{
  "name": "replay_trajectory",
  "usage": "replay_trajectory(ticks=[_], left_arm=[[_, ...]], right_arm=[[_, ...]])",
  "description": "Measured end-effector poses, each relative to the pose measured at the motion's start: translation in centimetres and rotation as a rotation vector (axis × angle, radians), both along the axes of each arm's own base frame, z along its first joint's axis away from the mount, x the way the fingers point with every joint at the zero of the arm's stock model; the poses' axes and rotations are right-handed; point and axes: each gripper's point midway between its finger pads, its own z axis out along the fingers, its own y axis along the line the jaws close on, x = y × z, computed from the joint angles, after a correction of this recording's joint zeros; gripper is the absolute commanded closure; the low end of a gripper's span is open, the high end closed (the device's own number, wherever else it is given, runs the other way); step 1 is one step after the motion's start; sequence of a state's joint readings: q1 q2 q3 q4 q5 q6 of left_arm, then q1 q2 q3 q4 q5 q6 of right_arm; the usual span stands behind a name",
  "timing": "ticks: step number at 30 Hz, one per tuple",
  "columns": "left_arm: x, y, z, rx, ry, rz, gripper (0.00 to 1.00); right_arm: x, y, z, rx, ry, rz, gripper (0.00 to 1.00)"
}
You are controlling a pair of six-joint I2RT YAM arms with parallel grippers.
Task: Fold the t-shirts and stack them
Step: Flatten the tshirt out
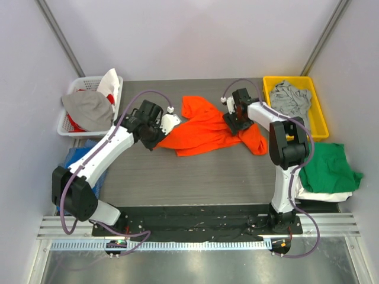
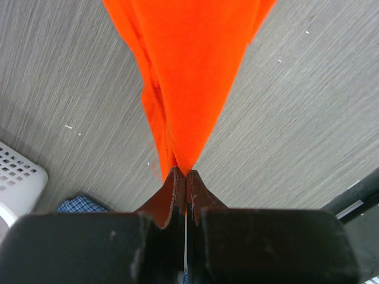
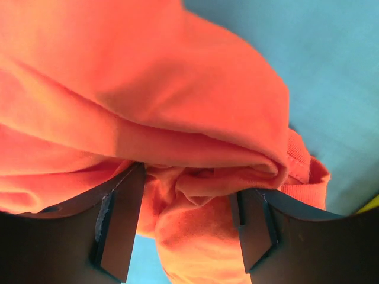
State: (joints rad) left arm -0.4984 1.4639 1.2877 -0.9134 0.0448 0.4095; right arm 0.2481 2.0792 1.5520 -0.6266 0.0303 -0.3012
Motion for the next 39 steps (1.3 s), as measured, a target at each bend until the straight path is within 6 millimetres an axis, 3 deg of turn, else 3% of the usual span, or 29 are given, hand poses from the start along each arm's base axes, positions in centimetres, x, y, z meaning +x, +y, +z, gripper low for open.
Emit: replay_trajectory(ticks=[7, 12, 17, 23, 26, 28, 31, 34, 39], left_arm=[[-1.5, 0.6, 0.5, -0.011, -0.004, -0.004, 1.00], [-2.3, 1.1, -0.2, 0.003, 0.013, -0.008, 1.00], [-2.2, 1.3, -0.4, 0.013, 0.011, -0.013, 1.00], [-1.0, 1.2, -0.8, 0.011, -0.041, 0.009, 1.00], [-0.2, 1.2, -1.5, 0.007, -0.075, 0.040, 1.00], [0.3, 1.1, -1.7, 0.002, -0.096, 0.057, 1.00], [1.2, 0.7, -1.4, -0.021, -0.135, 0.076, 1.00], [1.9, 0.3, -1.0, -0.042, -0.164, 0.082, 1.00], [2.5, 0.0, -1.3, -0.056, -0.176, 0.091, 1.00]], right_arm=[[-7.7, -0.5, 0.5, -0.019, 0.127, 0.087, 0.35], [-12.5, 0.0, 2.3, -0.028, 0.175, 0.178, 0.34], [-13.1, 0.8, 5.8, -0.006, 0.109, 0.207, 0.32], [-6.8, 2.4, 12.2, 0.032, -0.124, 0.173, 0.31], [-1.8, 4.0, 14.9, 0.058, -0.243, 0.144, 0.31], [1.4, 5.3, 15.5, 0.077, -0.298, 0.133, 0.30], [5.8, 7.4, 14.7, 0.092, -0.339, 0.130, 0.30], [9.1, 9.6, 12.2, 0.105, -0.338, 0.134, 0.30], [11.4, 12.4, 7.4, 0.123, -0.296, 0.158, 0.31]])
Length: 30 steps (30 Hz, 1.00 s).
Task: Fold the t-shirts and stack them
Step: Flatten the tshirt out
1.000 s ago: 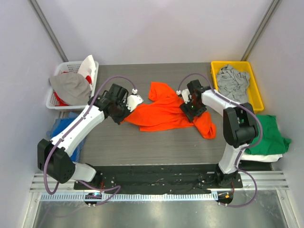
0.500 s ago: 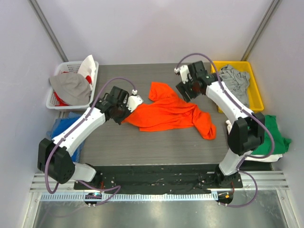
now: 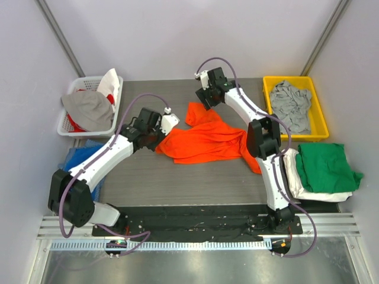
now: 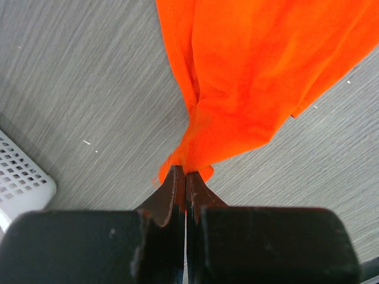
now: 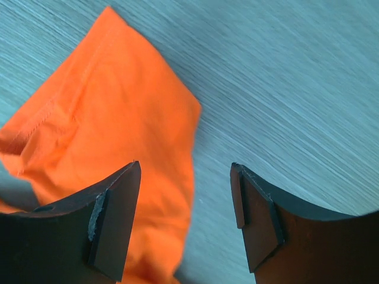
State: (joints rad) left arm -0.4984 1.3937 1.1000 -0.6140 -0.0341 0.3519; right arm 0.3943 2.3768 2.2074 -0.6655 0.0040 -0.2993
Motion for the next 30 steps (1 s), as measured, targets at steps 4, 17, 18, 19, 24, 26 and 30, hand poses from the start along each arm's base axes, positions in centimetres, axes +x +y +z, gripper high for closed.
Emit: replay_trajectory(ticks=[4, 17, 18, 19, 24, 26, 30], left_arm=[[-0.1, 0.1, -1.1, 0.008, 0.017, 0.002, 1.00], [0.1, -0.2, -4.4, 0.040, 0.095, 0.005, 1.00], [0.0, -0.2, -4.5, 0.041, 0.098, 0.006, 1.00], [0.0, -0.2, -4.6, 0.040, 0.100, 0.006, 1.00], [0.0, -0.3, -4.7, 0.038, 0.103, 0.008, 1.00], [0.0, -0.3, -4.7, 0.038, 0.104, 0.008, 1.00], [0.1, -0.3, -4.9, 0.039, 0.107, 0.009, 1.00]], right_arm=[[0.3, 1.5, -2.3, 0.016, 0.027, 0.023, 0.31], [2.7, 5.0, -2.8, 0.100, -0.044, 0.089, 0.30], [2.6, 5.1, -3.4, 0.099, -0.037, 0.092, 0.30], [2.6, 5.2, -4.0, 0.098, -0.030, 0.095, 0.30], [2.6, 5.5, -6.6, 0.101, 0.000, 0.116, 0.30], [2.8, 5.6, -6.6, 0.099, -0.008, 0.122, 0.31], [2.8, 5.7, -6.6, 0.098, -0.012, 0.134, 0.35]])
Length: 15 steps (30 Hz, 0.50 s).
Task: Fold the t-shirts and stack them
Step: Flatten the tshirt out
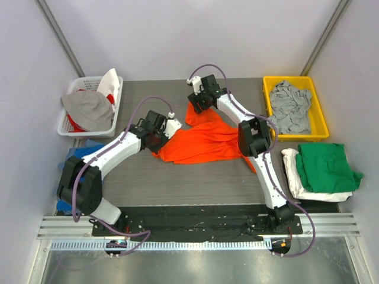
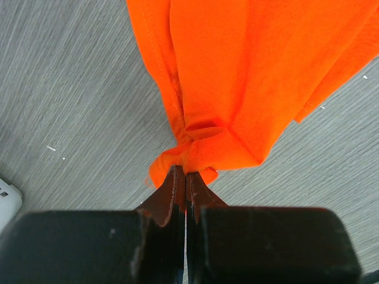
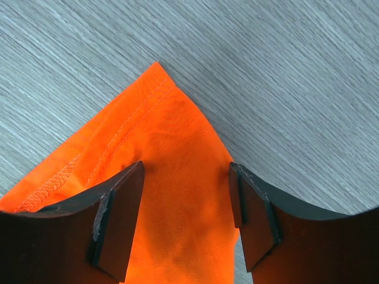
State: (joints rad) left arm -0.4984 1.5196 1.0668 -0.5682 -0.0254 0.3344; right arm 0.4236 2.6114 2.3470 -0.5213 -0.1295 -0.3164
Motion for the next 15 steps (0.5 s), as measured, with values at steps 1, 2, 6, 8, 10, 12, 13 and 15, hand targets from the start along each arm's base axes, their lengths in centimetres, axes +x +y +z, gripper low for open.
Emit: replay_trajectory(ticks=[1, 2, 6, 8, 10, 12, 13, 15], left_arm=[[0.00, -0.01, -0.05, 0.000, 0.001, 0.001, 1.00], [0.01, -0.02, -0.11, 0.000, 0.003, 0.003, 1.00], [0.03, -0.04, -0.24, -0.001, 0.006, 0.006, 1.00], [0.03, -0.03, -0.24, -0.001, 0.006, 0.007, 1.00], [0.03, -0.03, -0.25, 0.000, 0.006, 0.007, 1.00], [0.05, -0.02, -0.25, 0.000, 0.005, 0.008, 1.00], [0.07, -0.01, -0.28, 0.001, 0.004, 0.008, 1.00], [0.20, -0.04, -0.42, 0.002, 0.003, 0.009, 1.00]], right_arm=[[0.00, 0.05, -0.01, 0.002, 0.000, 0.003, 0.36], [0.00, 0.08, 0.00, 0.002, -0.001, 0.005, 0.38], [0.00, 0.30, -0.16, 0.012, -0.003, 0.014, 0.53], [-0.02, 0.48, -0.33, 0.020, -0.003, 0.021, 0.56], [0.03, 0.65, -0.43, 0.027, -0.007, 0.026, 0.69], [0.14, 0.83, -0.50, 0.033, -0.016, 0.032, 0.96], [0.16, 0.89, -0.58, 0.036, -0.019, 0.034, 0.99], [0.13, 0.82, -0.55, 0.030, -0.033, 0.036, 0.99]])
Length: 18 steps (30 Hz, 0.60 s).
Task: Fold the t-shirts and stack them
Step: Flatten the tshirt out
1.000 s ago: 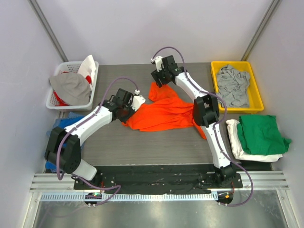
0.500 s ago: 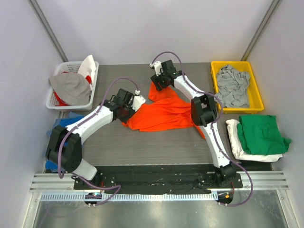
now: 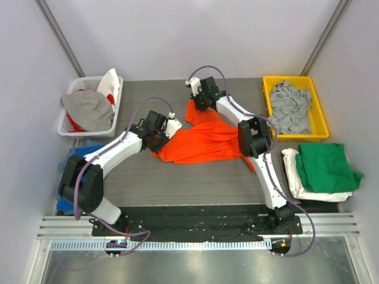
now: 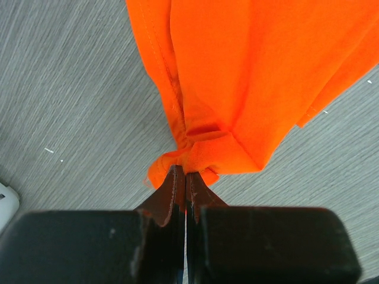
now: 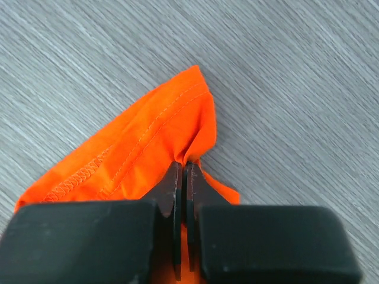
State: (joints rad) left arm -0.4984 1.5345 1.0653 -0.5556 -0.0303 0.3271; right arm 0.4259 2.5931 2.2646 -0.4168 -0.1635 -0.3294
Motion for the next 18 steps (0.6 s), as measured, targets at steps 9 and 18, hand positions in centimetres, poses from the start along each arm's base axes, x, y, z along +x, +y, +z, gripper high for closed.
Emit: replay_trajectory(ticks=[9, 18], left_arm=[[1.1, 0.3, -0.5, 0.020, -0.028, 0.031, 1.00], [6.5, 0.8, 5.9, -0.052, -0.187, 0.143, 1.00]], right_arm=[[-2.0, -2.2, 0.2, -0.062, 0.017, -0.047, 0.99], [-6.7, -8.6, 5.7, -0.224, 0.044, -0.178, 0.99]])
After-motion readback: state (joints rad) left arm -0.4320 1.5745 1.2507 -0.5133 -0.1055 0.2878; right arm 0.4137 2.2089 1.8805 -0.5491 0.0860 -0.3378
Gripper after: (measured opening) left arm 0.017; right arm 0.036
